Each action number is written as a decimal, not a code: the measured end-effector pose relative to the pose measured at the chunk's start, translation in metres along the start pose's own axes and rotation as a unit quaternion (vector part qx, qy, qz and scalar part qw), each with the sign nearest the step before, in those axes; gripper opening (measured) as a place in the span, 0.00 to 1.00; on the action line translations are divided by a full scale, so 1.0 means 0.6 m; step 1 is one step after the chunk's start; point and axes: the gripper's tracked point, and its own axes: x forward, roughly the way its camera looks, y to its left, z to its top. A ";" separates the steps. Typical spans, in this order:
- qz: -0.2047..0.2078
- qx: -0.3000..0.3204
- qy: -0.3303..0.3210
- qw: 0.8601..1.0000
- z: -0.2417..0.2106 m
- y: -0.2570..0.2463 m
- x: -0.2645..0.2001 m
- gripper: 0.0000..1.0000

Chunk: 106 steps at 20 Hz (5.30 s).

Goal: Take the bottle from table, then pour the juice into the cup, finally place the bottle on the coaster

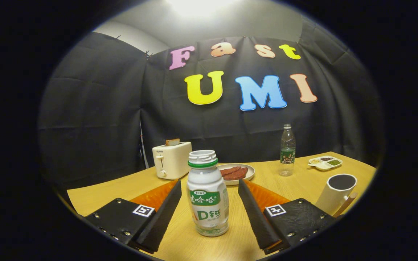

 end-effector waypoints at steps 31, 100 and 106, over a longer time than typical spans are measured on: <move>-0.013 0.116 -0.008 0.993 -0.017 0.005 0.049 0.66; -0.037 0.699 -0.190 0.689 0.096 -0.237 -0.029 0.65; -0.034 0.708 -0.191 0.679 0.102 -0.236 -0.034 0.65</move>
